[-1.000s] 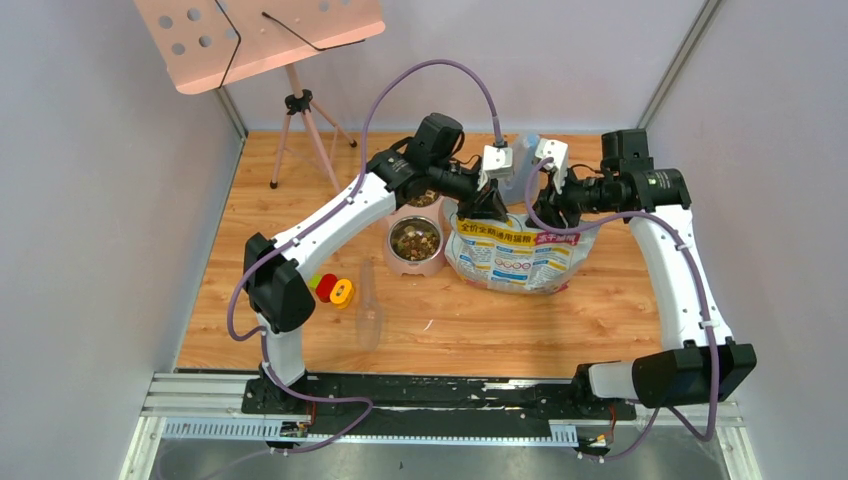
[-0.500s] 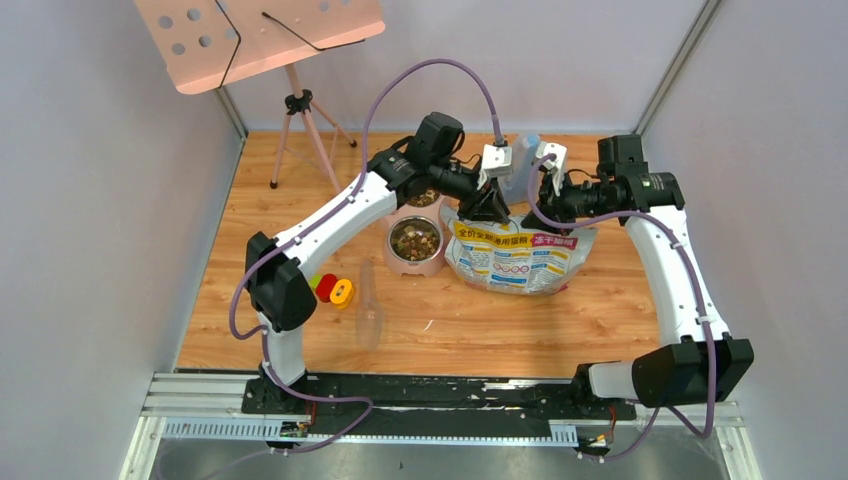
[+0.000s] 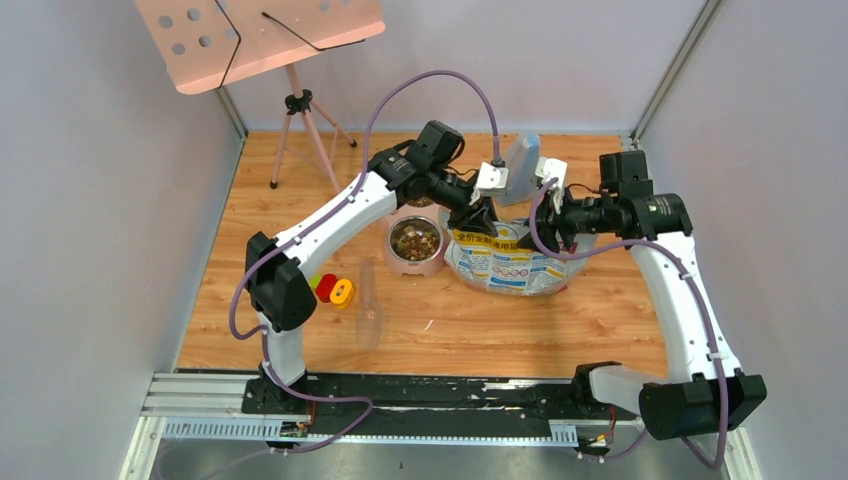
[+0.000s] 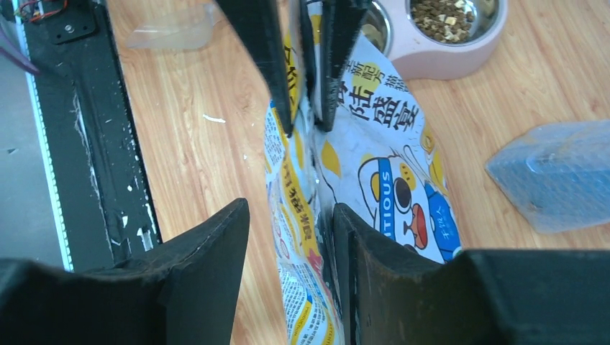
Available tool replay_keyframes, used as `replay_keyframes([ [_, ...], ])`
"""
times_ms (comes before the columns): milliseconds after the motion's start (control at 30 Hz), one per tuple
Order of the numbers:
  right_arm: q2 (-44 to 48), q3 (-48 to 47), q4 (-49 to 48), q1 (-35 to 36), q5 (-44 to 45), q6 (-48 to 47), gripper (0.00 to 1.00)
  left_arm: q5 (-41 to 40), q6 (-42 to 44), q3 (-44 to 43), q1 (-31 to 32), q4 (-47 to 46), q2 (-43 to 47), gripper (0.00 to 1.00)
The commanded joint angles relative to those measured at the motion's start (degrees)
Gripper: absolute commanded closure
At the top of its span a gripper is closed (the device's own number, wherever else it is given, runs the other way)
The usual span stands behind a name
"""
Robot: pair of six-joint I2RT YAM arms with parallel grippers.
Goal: Serve the pet food
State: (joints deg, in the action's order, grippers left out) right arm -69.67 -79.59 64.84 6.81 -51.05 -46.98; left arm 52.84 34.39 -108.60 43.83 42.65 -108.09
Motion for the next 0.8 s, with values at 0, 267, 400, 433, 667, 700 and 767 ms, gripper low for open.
replay_keyframes([
  [0,2.85,2.68,-2.46,2.32,-1.35,-1.29,0.53,-0.09,4.37,0.22,-0.28,4.42,2.49,0.71],
  [267,6.26,7.56,-15.00,4.19,1.19,3.91,0.54,-1.98,-3.83,5.71,-0.32,-8.47,5.80,0.86],
  [400,5.33,8.92,-16.75,4.29,1.28,3.46,0.57,-2.11,-4.72,6.07,-0.28,-9.69,6.21,0.90],
  [433,4.84,8.93,-16.85,4.28,0.85,3.66,0.60,-1.85,-4.58,6.09,-0.31,-9.74,6.22,0.95],
  [667,2.84,8.64,-18.45,4.31,-1.54,5.95,1.00,-0.24,-5.89,5.98,-0.33,-9.27,6.36,0.93],
  [700,2.78,8.67,-18.50,4.27,-1.70,5.82,1.00,-0.22,-6.69,6.34,-0.50,-9.66,6.47,0.79],
  [767,2.65,8.66,-18.66,4.27,-1.98,5.68,1.00,0.52,-11.06,7.41,-1.11,-12.45,6.84,0.65],
])
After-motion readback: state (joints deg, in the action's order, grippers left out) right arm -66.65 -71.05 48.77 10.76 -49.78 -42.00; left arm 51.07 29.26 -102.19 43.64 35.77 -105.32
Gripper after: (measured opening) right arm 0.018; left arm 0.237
